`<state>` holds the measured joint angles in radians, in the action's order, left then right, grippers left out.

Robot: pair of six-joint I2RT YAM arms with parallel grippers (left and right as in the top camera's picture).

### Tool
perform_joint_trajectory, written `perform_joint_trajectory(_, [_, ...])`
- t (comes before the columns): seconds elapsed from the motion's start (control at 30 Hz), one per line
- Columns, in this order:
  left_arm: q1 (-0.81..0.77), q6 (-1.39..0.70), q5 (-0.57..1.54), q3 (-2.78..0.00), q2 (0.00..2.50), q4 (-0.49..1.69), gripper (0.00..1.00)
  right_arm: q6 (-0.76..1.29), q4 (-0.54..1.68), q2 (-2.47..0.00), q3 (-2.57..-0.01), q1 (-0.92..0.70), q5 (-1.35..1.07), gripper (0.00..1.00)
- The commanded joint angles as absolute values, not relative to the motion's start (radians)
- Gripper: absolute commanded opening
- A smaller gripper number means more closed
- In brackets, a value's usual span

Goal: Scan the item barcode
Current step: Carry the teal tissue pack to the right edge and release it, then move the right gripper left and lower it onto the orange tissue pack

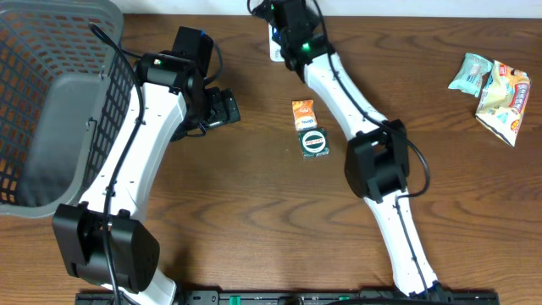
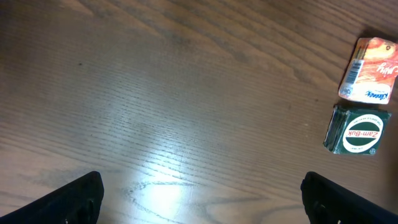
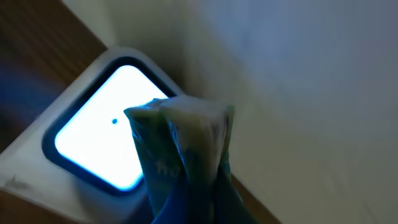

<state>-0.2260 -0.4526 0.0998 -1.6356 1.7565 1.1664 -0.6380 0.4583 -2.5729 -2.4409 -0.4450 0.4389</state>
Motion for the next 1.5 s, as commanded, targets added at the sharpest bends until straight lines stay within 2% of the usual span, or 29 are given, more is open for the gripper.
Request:
perform_joint_trajectory(0.0, [-0.224,-0.465,0.097,-1.631,1.76,1.169,1.0,-0.525,0.509,-2.399,-2.458,-0.41,0.446,0.01])
perform_joint_trajectory(0.2, [-0.224,-0.465,0.097,-1.631,1.76,1.169,1.0,-0.353,0.76,-2.284,-2.458,-0.295,0.446,0.01])
perform_joint_trajectory(0.43, [-0.224,-0.465,0.097,-1.631,1.76,1.169,1.0,-0.12,1.12,-2.279,-2.456,-0.059,0.437,0.01])
perform_joint_trajectory(0.57, [-0.224,-0.465,0.097,-1.631,1.76,1.169,1.0,-0.026,1.186,-2.284,-2.432,0.082,0.395,0.01])
perform_joint_trajectory(0.73, [-0.224,-0.465,0.097,-1.631,1.76,1.169,1.0,-0.012,1.192,-2.284,-2.387,0.226,0.294,0.03])
perform_joint_trajectory(0.77, [-0.224,-0.465,0.097,-1.631,1.76,1.169,1.0,-0.012,1.191,-2.284,-2.376,0.25,0.261,0.09])
perform_joint_trajectory(0.83, [-0.224,-0.465,0.097,-1.631,1.76,1.169,1.0,-0.011,1.189,-2.284,-2.355,0.287,0.21,0.95])
perform_joint_trajectory(0.87, [-0.224,-0.465,0.097,-1.631,1.76,1.169,1.0,-0.011,1.183,-2.284,-2.336,0.305,0.179,0.99])
perform_joint_trajectory(1.13, [-0.224,-0.465,0.097,-1.631,1.76,1.169,1.0,-0.012,1.111,-2.284,-2.199,0.329,0.031,0.99])
perform_joint_trajectory(1.47, [-0.224,-0.465,0.097,-1.631,1.76,1.169,1.0,-0.011,1.059,-2.284,-2.071,0.256,-0.864,0.99])
